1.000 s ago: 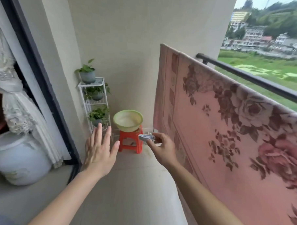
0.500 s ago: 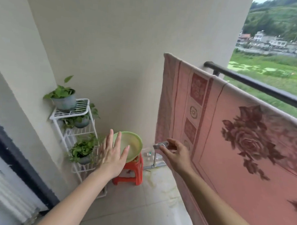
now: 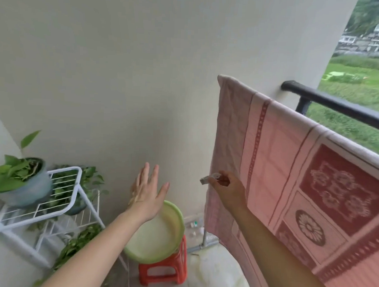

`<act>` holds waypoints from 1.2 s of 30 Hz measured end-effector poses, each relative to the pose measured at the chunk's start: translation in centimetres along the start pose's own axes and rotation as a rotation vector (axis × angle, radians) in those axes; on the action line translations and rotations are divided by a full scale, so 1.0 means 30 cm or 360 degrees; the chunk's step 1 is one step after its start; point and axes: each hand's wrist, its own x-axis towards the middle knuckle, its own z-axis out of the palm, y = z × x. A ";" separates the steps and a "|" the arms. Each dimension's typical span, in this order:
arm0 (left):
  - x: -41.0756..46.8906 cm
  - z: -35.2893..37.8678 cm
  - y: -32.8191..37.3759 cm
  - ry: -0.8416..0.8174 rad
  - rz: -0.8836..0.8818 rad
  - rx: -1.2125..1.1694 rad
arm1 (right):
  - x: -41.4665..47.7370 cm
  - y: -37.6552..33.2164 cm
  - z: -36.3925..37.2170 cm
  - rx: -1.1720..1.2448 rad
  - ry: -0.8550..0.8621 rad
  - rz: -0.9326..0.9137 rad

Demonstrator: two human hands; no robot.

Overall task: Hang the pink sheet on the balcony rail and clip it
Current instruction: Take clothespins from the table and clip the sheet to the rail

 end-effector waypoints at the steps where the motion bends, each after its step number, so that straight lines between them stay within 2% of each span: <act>1: 0.060 0.007 -0.027 -0.0039 -0.0010 -0.0024 | 0.056 -0.003 0.034 -0.0018 -0.0031 0.0032; 5: 0.307 0.084 -0.144 -0.0310 -0.0013 -0.0095 | 0.255 0.031 0.148 -0.0102 -0.0138 0.0104; 13: 0.740 0.372 -0.240 -0.0903 0.0241 -0.0184 | 0.457 0.212 0.255 -0.0272 0.0199 0.0385; 19: 0.923 0.563 -0.193 -0.1289 0.0387 -0.0352 | 0.501 0.311 0.270 -0.0350 0.0385 0.0699; 23: 1.017 0.724 -0.160 -0.1528 0.0446 -0.0365 | 0.501 0.378 0.291 -0.0350 0.0487 0.0796; 27: 1.075 0.887 -0.094 -0.1723 0.0402 -0.0413 | 0.479 0.442 0.308 -0.0393 0.0471 0.0882; 30: 1.128 0.974 -0.016 -0.1855 0.0370 -0.0675 | 0.468 0.473 0.312 -0.0427 0.0425 0.0925; 33: 1.188 1.037 0.084 -0.2026 0.0583 -0.0884 | 0.468 0.500 0.309 -0.0397 0.0425 0.0975; 36: 1.217 1.054 0.148 -0.2041 0.0796 -0.0766 | 0.476 0.510 0.296 -0.0404 0.0396 0.1002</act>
